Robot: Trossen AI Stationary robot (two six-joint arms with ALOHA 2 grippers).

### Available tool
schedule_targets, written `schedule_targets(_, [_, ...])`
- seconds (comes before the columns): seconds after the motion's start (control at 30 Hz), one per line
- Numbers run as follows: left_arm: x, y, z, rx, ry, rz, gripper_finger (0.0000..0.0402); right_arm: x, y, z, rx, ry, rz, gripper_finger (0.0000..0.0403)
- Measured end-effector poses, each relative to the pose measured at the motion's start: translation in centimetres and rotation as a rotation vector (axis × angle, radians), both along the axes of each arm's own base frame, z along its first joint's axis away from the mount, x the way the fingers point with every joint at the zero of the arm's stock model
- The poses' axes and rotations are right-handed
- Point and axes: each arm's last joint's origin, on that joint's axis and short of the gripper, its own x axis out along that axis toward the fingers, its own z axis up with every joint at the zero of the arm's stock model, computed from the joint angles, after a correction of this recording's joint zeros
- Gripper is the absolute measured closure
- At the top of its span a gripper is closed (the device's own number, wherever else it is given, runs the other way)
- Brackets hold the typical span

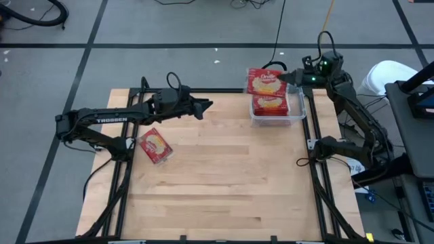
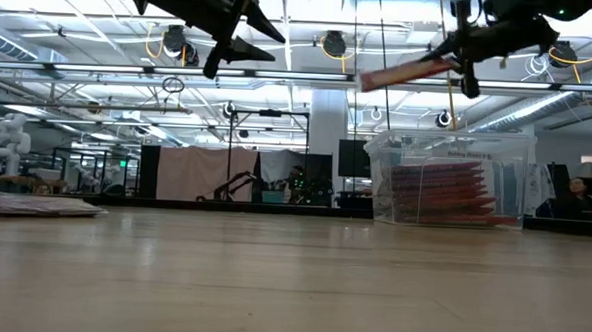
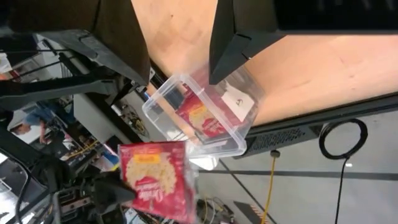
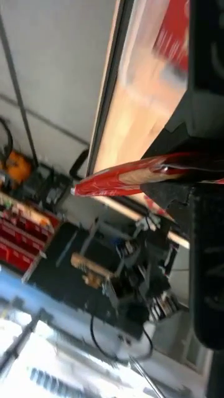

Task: Sort popcorn bags into baskets
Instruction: Put the popcorn bag into the transparent container

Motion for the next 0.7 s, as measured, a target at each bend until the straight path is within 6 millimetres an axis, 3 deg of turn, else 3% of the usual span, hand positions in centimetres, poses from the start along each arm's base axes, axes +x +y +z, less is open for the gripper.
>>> schedule_targets(0.27, [0.0, 0.0, 0.0, -0.012, -0.004, 0.001, 0.0241, -2.1, -0.1, -1.7, 0.159, 0.082, -0.092, 0.0383])
schedule_targets(0.53, [-0.1, 0.3, 0.0, 0.011, 0.007, -0.022, 0.0241, -2.3, 0.0, -2.0, 0.231, 0.089, -0.118, 0.0383])
schedule_targets(0.7, [-0.2, 0.6, 0.0, -0.018, -0.004, -0.056, 0.0241, -0.7, -0.2, 0.4, 0.199, -0.035, -0.091, 0.0383])
